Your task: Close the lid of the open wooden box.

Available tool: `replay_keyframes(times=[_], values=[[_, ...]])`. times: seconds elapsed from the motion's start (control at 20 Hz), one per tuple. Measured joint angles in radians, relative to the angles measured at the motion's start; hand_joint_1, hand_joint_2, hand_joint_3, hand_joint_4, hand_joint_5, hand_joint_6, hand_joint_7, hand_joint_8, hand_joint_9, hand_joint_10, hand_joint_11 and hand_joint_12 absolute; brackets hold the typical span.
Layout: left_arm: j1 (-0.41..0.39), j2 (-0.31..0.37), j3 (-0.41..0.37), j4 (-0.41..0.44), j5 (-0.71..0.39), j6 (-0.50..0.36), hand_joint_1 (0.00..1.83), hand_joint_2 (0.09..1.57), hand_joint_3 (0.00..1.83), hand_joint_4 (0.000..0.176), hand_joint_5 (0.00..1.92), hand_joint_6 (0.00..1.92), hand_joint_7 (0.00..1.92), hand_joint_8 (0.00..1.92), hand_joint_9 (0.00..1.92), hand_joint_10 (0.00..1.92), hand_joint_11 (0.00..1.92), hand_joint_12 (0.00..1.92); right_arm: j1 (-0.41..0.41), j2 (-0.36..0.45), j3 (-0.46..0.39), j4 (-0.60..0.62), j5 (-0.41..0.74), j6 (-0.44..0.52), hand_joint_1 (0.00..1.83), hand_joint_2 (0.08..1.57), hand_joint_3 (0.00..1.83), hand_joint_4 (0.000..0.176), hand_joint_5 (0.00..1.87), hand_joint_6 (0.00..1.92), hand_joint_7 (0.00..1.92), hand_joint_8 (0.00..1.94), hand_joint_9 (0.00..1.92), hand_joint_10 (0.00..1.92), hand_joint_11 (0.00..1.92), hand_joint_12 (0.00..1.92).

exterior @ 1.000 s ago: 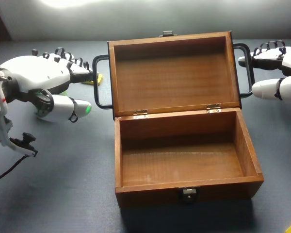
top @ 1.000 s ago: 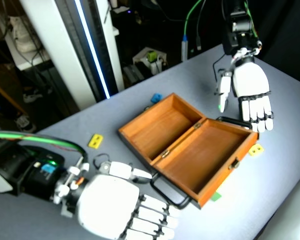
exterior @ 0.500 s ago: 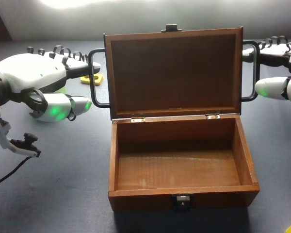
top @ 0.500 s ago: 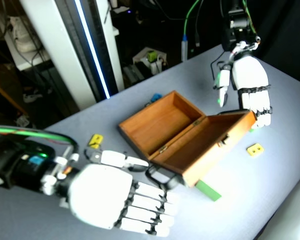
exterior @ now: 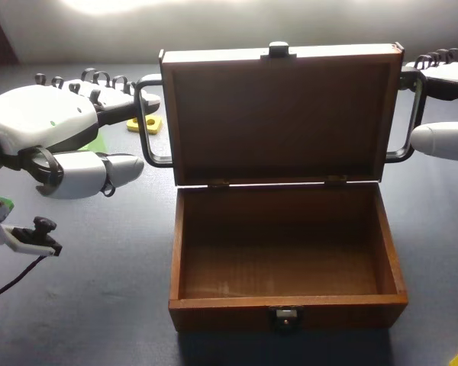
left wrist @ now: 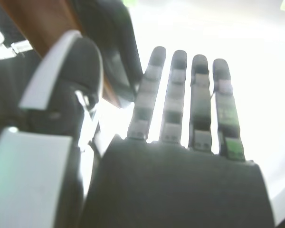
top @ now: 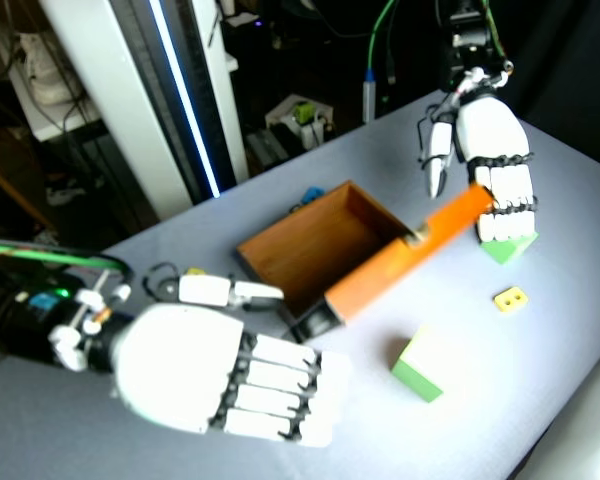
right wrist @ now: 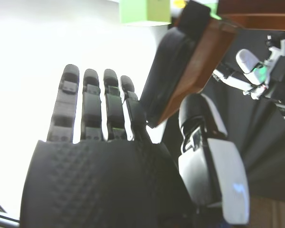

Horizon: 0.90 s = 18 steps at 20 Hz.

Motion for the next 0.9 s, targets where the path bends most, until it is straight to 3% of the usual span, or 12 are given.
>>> replay_keyframes(times=[0.05,0.2,0.25,0.3,0.35,0.4,0.5,0.55,0.65,0.7,0.9], values=[[0.005,0.005,-0.008,0.0,-0.013,-0.003,0.2,1.43,0.0,0.0,0.15,0.0,0.17,0.01,0.11,0.0,0.08,0.04,-0.006,0.006,-0.007,-0.001,0.013,0.0,0.08,1.32,0.0,0.022,0.13,0.0,0.16,0.0,0.09,0.0,0.07,0.0],[0.024,0.024,-0.031,0.0,-0.054,-0.007,0.15,1.41,0.0,0.004,0.1,0.0,0.13,0.0,0.06,0.0,0.06,0.03,-0.019,0.019,-0.026,0.0,0.044,0.0,0.08,1.3,0.0,0.008,0.15,0.01,0.18,0.0,0.11,0.01,0.08,0.01],[0.034,0.032,-0.043,0.0,-0.074,-0.008,0.15,1.42,0.0,0.001,0.1,0.0,0.12,0.0,0.05,0.0,0.06,0.03,-0.022,0.02,-0.027,0.0,0.056,0.0,0.07,1.28,0.0,0.032,0.15,0.01,0.18,0.0,0.1,0.0,0.05,0.0],[0.042,0.037,-0.051,-0.001,-0.087,-0.01,0.15,1.43,0.0,0.006,0.08,0.0,0.13,0.0,0.05,0.0,0.07,0.03,-0.025,0.02,-0.028,0.006,0.061,0.001,0.08,1.3,0.0,0.011,0.15,0.0,0.18,0.0,0.1,0.0,0.04,0.0],[0.054,0.047,-0.067,-0.003,-0.108,-0.01,0.12,1.43,0.0,0.0,0.1,0.0,0.15,0.01,0.06,0.0,0.07,0.03,-0.025,0.02,-0.032,0.007,0.065,0.0,0.09,1.31,0.0,0.007,0.14,0.0,0.18,0.0,0.1,0.0,0.04,0.0],[0.067,0.055,-0.078,-0.004,-0.129,-0.011,0.11,1.43,0.0,0.0,0.13,0.02,0.17,0.01,0.07,0.01,0.05,0.03,-0.025,0.02,-0.035,0.004,0.072,0.001,0.07,1.32,0.0,0.013,0.15,0.0,0.18,0.0,0.11,0.0,0.07,0.01],[0.086,0.065,-0.094,-0.009,-0.158,-0.011,0.07,1.43,0.0,0.0,0.14,0.01,0.16,0.0,0.08,0.0,0.05,0.03,-0.032,0.019,-0.039,0.001,0.087,0.001,0.09,1.33,0.0,0.005,0.16,0.0,0.19,0.0,0.12,0.01,0.1,0.02],[0.09,0.065,-0.094,-0.01,-0.167,-0.011,0.07,1.43,0.01,0.0,0.13,0.01,0.16,0.0,0.07,0.0,0.04,0.03,-0.034,0.02,-0.04,0.002,0.091,0.0,0.09,1.33,0.0,0.018,0.16,0.0,0.18,0.0,0.12,0.0,0.1,0.02],[0.09,0.065,-0.094,-0.023,-0.176,-0.011,0.07,1.44,0.01,0.0,0.14,0.01,0.14,0.0,0.08,0.01,0.07,0.03,-0.049,0.02,-0.048,0.018,0.102,0.0,0.14,1.34,0.0,0.012,0.17,0.01,0.19,0.0,0.12,0.0,0.11,0.02],[0.09,0.065,-0.094,-0.029,-0.181,-0.011,0.07,1.44,0.01,0.0,0.15,0.01,0.14,0.0,0.08,0.01,0.06,0.03,-0.05,0.02,-0.048,0.02,0.103,0.001,0.19,1.33,0.0,0.023,0.18,0.01,0.19,0.0,0.11,0.0,0.11,0.02],[0.095,0.065,-0.104,-0.027,-0.201,-0.011,0.07,1.44,0.0,0.0,0.12,0.0,0.13,0.0,0.08,0.0,0.06,0.03,-0.061,0.019,-0.056,0.027,0.12,0.001,0.16,1.36,0.01,0.0,0.18,0.0,0.19,0.0,0.13,0.01,0.11,0.02]])
